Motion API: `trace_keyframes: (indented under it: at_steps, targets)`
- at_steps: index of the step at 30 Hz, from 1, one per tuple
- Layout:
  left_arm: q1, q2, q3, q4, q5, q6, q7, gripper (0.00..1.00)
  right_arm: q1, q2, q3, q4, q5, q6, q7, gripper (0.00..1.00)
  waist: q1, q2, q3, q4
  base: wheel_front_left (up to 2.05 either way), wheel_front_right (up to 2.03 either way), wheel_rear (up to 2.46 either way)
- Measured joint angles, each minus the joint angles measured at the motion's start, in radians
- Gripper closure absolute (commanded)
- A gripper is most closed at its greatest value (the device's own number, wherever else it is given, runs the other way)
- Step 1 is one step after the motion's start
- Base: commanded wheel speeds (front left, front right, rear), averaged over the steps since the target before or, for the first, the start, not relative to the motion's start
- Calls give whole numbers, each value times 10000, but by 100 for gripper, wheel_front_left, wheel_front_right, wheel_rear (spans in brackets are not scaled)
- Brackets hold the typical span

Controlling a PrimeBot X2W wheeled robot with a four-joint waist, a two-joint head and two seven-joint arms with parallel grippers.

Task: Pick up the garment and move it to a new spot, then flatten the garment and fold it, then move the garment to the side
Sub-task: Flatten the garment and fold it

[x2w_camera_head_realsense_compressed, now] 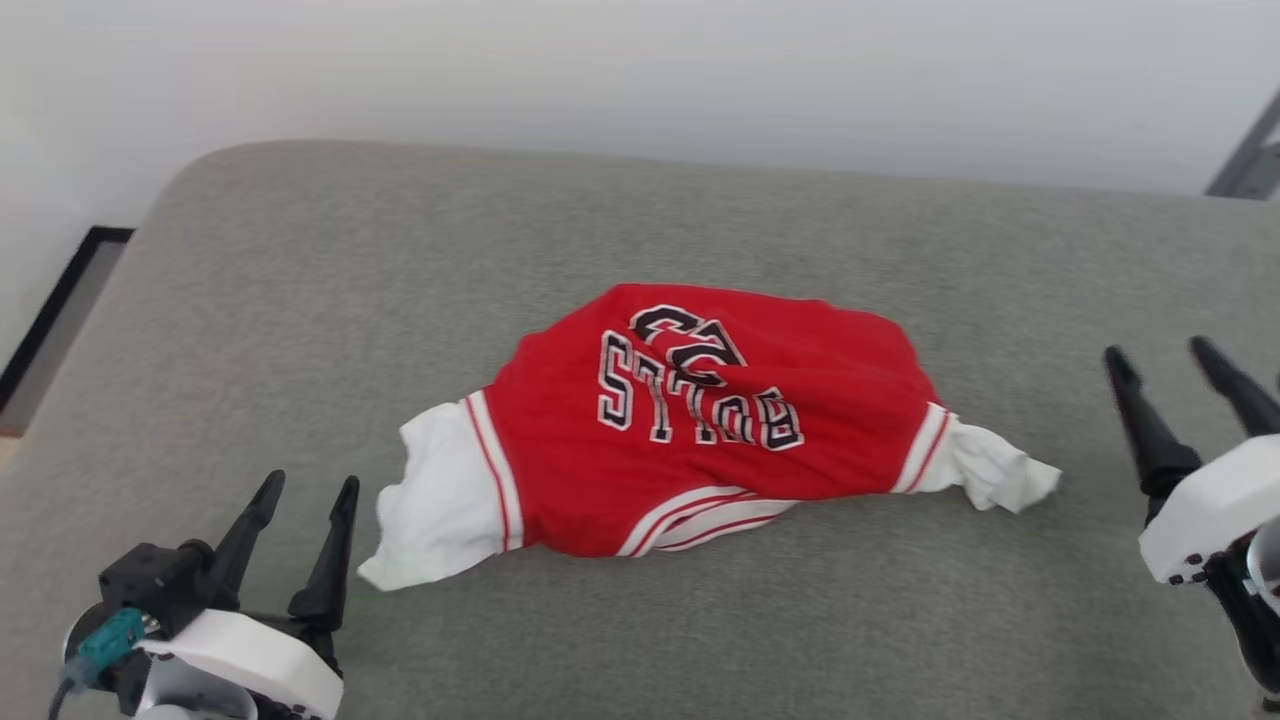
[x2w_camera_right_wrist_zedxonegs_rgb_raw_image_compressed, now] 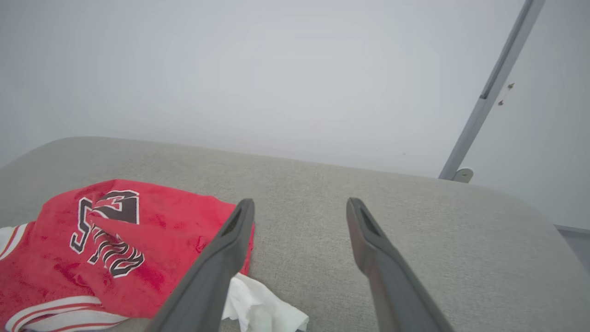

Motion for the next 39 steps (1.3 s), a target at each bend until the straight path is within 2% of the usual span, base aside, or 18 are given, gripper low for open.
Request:
trace_keyframes:
  at_steps: [8, 14, 20, 30, 37, 38, 39]
  targets:
    - [-110, 217, -6, 550, -407, 123, 943, 0, 693, 1315, -775, -823, -1534, 0, -2144, 0, 1, 0, -4, -769, 0, 0, 0]
    - [-141, 364, 29, 899, -671, 359, 2021, 0, 1220, 2048, -894, -907, -1908, 0, -2976, 0, 0, 0, 29, -1297, 0, 0, 0]
    - [-271, 435, -19, 1162, -1089, 575, 3223, 0, 1518, 2305, -784, -907, -1937, 0, -2986, 0, 0, 0, 76, -1685, 0, 0, 0]
    - [-840, 685, -451, 2033, -1273, 1369, 6126, 0, 1639, 2387, -508, -897, -1839, 0, -2606, 0, 0, 0, 234, -2015, 0, 0, 0]
    - [-1345, 700, -706, 2272, -1356, 1475, 7277, 0, 1685, 2111, -52, -729, -1616, 0, -2086, 0, 0, 0, 275, -2042, 0, 0, 0]
    - [-1456, 673, -750, 2341, -1438, 1467, 7432, 55, 1719, 2023, 61, -640, -1549, 0, -1977, 0, 0, 0, 280, -2031, 0, 0, 0]
    - [-1559, 646, -805, 2428, -1507, 1452, 7588, 100, 1733, 1942, 176, -575, -1488, 0, -1866, 0, 0, 0, 291, -2021, 0, 0, 0]
